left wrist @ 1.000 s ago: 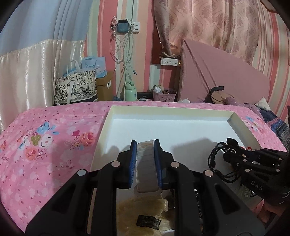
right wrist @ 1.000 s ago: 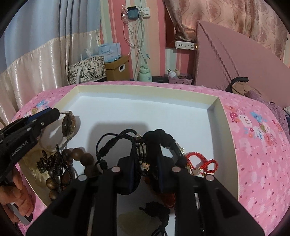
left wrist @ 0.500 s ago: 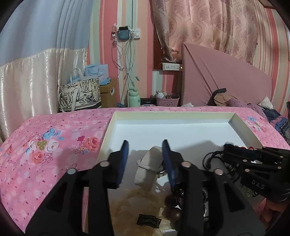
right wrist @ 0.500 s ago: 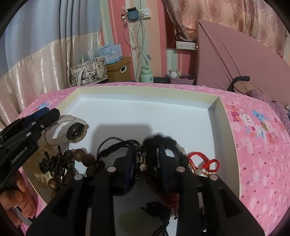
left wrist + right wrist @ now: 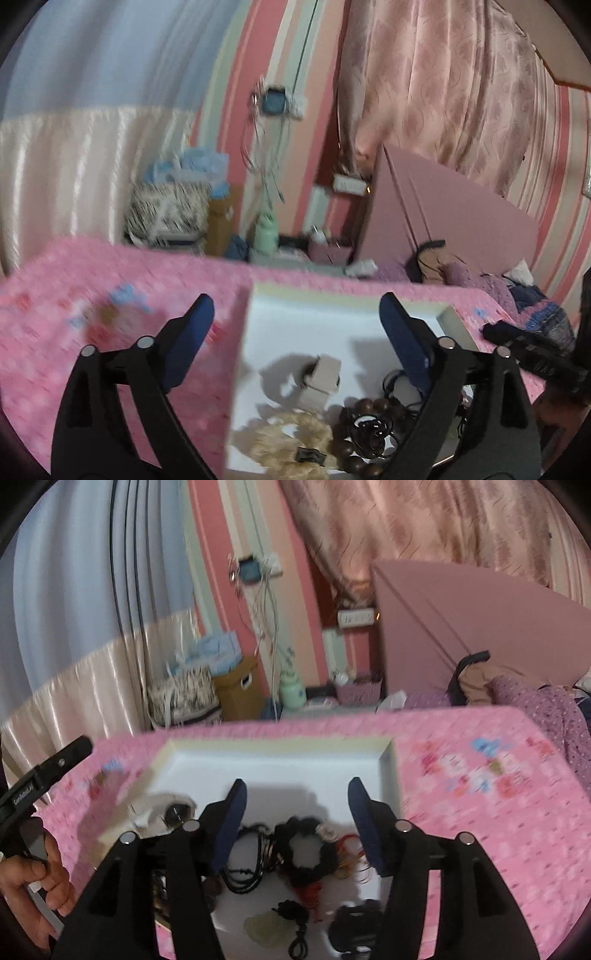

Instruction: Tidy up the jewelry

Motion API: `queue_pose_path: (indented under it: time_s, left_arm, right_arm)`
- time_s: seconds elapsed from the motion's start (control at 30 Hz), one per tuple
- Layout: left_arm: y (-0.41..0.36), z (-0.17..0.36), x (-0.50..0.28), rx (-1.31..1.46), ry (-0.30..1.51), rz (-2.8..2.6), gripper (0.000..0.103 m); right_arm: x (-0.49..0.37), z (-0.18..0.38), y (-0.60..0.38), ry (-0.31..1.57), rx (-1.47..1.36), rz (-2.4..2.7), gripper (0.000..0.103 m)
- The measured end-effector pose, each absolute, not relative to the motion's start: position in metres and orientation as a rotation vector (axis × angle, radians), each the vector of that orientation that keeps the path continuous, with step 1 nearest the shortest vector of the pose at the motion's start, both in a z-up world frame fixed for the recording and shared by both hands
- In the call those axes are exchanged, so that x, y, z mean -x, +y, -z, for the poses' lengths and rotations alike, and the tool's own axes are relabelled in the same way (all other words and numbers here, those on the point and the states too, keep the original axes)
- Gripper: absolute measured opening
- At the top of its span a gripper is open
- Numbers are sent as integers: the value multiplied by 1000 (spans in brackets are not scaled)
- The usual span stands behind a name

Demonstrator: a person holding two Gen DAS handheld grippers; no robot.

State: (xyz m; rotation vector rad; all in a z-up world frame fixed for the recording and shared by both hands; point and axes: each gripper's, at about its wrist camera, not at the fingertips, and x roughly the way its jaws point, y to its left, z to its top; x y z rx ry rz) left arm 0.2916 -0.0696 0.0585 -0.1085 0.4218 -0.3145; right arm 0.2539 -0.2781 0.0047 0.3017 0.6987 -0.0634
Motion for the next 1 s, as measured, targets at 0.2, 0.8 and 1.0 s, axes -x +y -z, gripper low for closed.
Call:
queue_pose_path:
  time_s: [0.2,0.8,1.0]
  left_arm:
    - [-52,-94,-244,-13,313,269,100]
    - [96,-50,-17,106,103,86,100]
    - [57,-36,4,1,118,151,100]
  right_arm:
    - [-208,-57,-282,579,-214,77,86]
    - [7,-32,-249,510,-153,148,94]
    - [26,-22,-229,511,-168,136,94]
